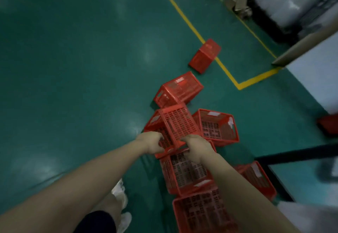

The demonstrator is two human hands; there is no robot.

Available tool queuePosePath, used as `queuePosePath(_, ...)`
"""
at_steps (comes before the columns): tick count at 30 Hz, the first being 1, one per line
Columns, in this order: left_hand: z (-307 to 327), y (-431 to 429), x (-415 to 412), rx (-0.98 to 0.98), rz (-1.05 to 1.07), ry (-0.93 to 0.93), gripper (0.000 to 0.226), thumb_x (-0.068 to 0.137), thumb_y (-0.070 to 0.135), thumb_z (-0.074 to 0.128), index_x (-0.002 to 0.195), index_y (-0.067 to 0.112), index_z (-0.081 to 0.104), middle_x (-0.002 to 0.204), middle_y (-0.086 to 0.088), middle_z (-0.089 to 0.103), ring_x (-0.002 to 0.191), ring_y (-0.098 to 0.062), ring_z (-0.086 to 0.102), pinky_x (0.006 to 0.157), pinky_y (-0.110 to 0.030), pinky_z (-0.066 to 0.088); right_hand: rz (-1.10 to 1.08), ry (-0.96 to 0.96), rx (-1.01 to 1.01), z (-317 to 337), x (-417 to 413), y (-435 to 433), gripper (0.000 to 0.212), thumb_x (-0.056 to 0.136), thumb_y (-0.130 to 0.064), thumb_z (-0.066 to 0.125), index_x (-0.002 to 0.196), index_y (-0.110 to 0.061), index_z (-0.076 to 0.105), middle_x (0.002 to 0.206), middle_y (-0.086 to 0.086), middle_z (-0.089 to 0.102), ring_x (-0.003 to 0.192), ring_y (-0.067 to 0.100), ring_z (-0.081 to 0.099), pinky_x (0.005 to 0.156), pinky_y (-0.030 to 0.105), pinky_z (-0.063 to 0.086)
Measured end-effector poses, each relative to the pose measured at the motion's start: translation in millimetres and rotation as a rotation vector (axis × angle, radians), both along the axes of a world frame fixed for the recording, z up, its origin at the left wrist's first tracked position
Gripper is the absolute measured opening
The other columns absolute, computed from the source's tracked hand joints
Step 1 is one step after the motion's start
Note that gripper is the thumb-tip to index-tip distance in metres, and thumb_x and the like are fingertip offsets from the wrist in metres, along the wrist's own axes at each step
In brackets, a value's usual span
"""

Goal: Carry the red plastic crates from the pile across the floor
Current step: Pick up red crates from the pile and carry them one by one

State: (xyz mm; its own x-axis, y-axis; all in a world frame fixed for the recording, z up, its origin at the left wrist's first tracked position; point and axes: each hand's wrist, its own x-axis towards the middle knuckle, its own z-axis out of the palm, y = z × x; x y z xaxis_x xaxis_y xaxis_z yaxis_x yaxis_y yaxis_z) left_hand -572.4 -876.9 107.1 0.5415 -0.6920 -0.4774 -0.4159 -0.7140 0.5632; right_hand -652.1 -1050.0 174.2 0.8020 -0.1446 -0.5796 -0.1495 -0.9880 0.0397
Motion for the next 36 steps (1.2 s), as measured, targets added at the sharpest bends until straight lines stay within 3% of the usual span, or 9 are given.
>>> queuePosePath(5, -48.1, -23.8, 25.5, 0.011, 0.149, 0.117, 0.047, 0.085, 0.046, 0.061, 0.127, 0.025, 0.058, 0.127, 0.005, 0.061, 0.118, -0.017, 0.056, 0.091, -0.028, 0.047, 0.192, 0.088, -0.006, -44.8, 53.8, -32.5, 0.054, 0.085, -0.019, 0.057, 0.139, -0.027, 0.049, 0.141, 0.002, 0.048, 0.132, 0.024, 0.041, 0.111, 0.034, 0.029)
queuePosePath(9, -85.3, -42.5, 32.8, 0.015, 0.224, 0.232, 0.047, 0.085, 0.045, 0.061, 0.128, 0.027, 0.056, 0.128, 0.005, 0.061, 0.118, -0.015, 0.056, 0.089, -0.027, 0.046, 0.267, 0.151, 0.018, -83.5, 82.3, -55.4, 0.042, 0.089, -0.023, 0.057, 0.131, -0.024, 0.055, 0.136, 0.002, 0.051, 0.128, 0.024, 0.043, 0.108, 0.034, 0.034)
queuePosePath(13, -123.0, -56.4, 31.5, 0.015, 0.3, 0.318, 0.047, 0.087, 0.042, 0.062, 0.13, 0.026, 0.055, 0.131, 0.003, 0.059, 0.121, -0.017, 0.054, 0.092, -0.027, 0.044, 0.344, 0.264, 0.001, -127.5, 101.0, -67.9, 0.048, 0.086, -0.018, 0.063, 0.133, -0.021, 0.054, 0.137, 0.004, 0.049, 0.128, 0.027, 0.043, 0.105, 0.036, 0.04)
queuePosePath(18, -179.0, -67.7, 28.4, 0.016, 0.424, 0.43, 0.047, 0.089, 0.041, 0.06, 0.132, 0.025, 0.054, 0.134, 0.003, 0.057, 0.122, -0.017, 0.053, 0.097, -0.031, 0.046, 0.579, 0.391, -0.026, -191.0, 115.0, -78.1, 0.06, 0.089, -0.014, 0.056, 0.145, -0.026, 0.039, 0.144, 0.005, 0.045, 0.139, 0.022, 0.034, 0.121, 0.04, 0.013)
queuePosePath(23, -242.6, -93.4, 20.9, 0.011, 0.524, 0.489, 0.048, 0.09, 0.039, 0.059, 0.135, 0.025, 0.052, 0.136, 0.004, 0.056, 0.123, -0.017, 0.053, 0.098, -0.033, 0.046, 0.867, 0.522, -0.163, -265.8, 126.6, -105.3, 0.065, 0.095, -0.025, 0.052, 0.153, -0.018, 0.024, 0.155, 0.006, 0.034, 0.148, 0.021, 0.016, 0.121, 0.047, -0.004)
queuePosePath(26, -275.2, -107.8, 9.0, 0.022, 0.578, 0.527, 0.051, 0.09, 0.04, 0.06, 0.138, 0.024, 0.05, 0.137, 0.003, 0.055, 0.124, -0.017, 0.053, 0.099, -0.034, 0.045, 1.068, 0.571, -0.281, -305.7, 125.2, -118.4, 0.062, 0.096, -0.028, 0.048, 0.153, -0.017, 0.026, 0.157, 0.005, 0.03, 0.149, 0.023, 0.011, 0.117, 0.053, -0.014)
queuePosePath(29, -296.3, -116.9, -3.8, 0.04, 0.62, 0.558, 0.052, 0.089, 0.042, 0.06, 0.137, 0.025, 0.05, 0.137, 0.002, 0.055, 0.124, -0.018, 0.052, 0.1, -0.034, 0.045, 1.26, 0.623, -0.454, -335.3, 121.3, -126.8, 0.061, 0.095, -0.045, 0.049, 0.15, -0.025, 0.034, 0.161, 0.002, 0.019, 0.15, 0.028, -0.001, 0.105, 0.063, -0.025)
queuePosePath(32, -306.5, -126.3, -13.0, 0.049, 0.649, 0.572, 0.051, 0.089, 0.041, 0.059, 0.137, 0.025, 0.05, 0.137, 0.002, 0.055, 0.124, -0.019, 0.051, 0.099, -0.034, 0.044, 1.371, 0.643, -0.561, -353.0, 118.9, -135.4, 0.06, 0.094, -0.053, 0.047, 0.149, -0.031, 0.036, 0.163, 0.001, 0.011, 0.149, 0.033, -0.011, 0.1, 0.07, -0.027)
queuePosePath(36, -309.6, -139.4, -16.5, 0.06, 0.673, 0.562, 0.051, 0.089, 0.04, 0.059, 0.138, 0.026, 0.049, 0.137, 0.002, 0.055, 0.125, -0.019, 0.051, 0.1, -0.032, 0.043, 1.381, 0.609, -0.54, -360.4, 117.7, -139.4, 0.059, 0.092, -0.05, 0.053, 0.146, -0.03, 0.041, 0.16, 0.002, 0.024, 0.149, 0.033, 0.001, 0.097, 0.072, -0.028)
